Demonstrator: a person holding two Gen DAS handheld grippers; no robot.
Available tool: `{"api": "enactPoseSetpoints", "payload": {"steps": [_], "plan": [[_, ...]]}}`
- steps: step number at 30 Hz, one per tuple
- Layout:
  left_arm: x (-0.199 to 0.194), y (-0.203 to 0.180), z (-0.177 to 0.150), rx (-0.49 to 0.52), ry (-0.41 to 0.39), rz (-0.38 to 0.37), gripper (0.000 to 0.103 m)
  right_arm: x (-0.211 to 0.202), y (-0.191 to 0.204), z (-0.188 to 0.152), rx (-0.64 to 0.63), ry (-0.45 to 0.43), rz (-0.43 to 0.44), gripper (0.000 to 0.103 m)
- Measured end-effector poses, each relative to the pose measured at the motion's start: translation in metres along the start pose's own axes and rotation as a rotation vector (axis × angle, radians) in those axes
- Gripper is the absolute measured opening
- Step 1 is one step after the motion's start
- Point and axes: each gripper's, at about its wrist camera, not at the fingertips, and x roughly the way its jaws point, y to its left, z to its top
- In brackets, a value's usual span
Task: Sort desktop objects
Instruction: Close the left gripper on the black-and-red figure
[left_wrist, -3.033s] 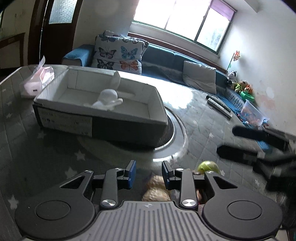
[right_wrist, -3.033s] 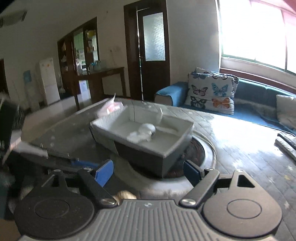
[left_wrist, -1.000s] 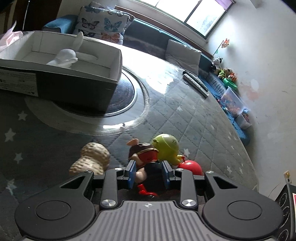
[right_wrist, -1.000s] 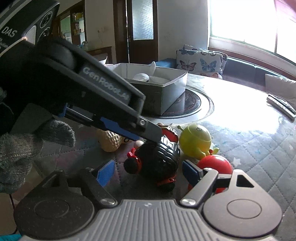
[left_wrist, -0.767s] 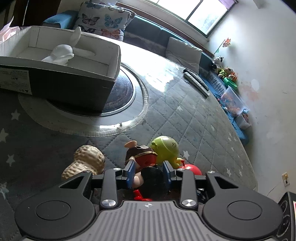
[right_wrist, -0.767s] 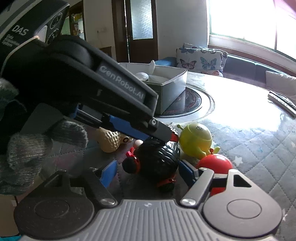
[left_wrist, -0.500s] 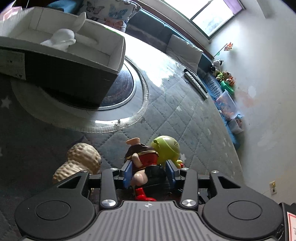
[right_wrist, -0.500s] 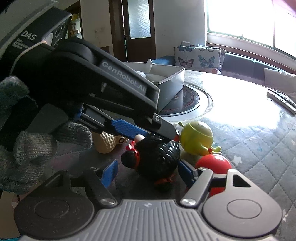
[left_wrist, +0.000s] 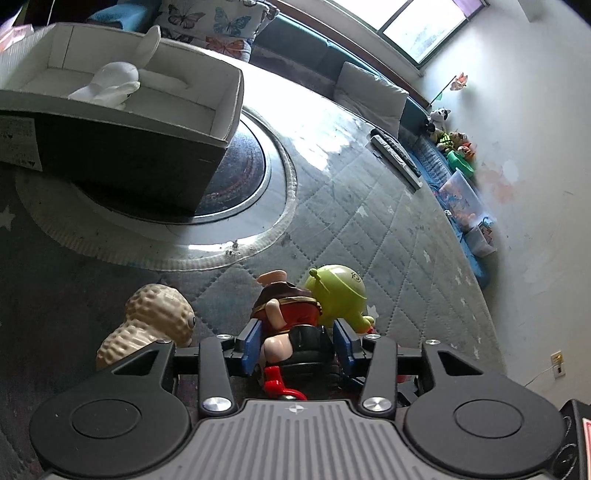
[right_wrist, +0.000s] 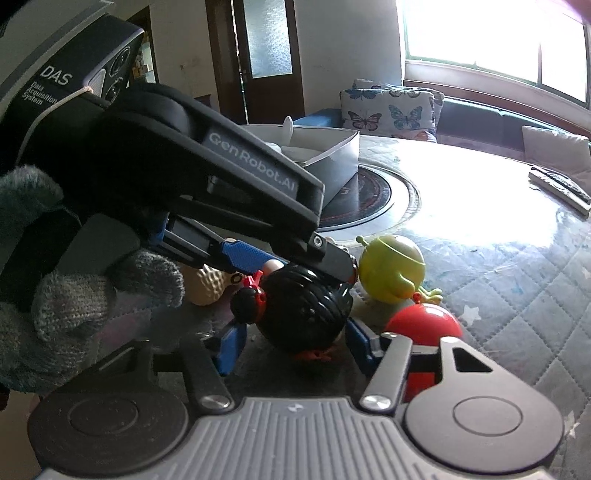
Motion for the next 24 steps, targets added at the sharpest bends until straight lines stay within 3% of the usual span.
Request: {"api": "enactPoseSetpoints", "payload": {"steps": [11,24], "plan": [[-0.006,-0.011,-0.008,0.073,-0.034,0.047,0.045,-0.002,0.000,0.000,0.007,0.003,0.008,0.053],[-0.002,-0.008,-0.008,0.066,-0.024,0.054,0.048,0.011,0.000,-0.001,-0.009,0.030,0.005,0.051]]}}
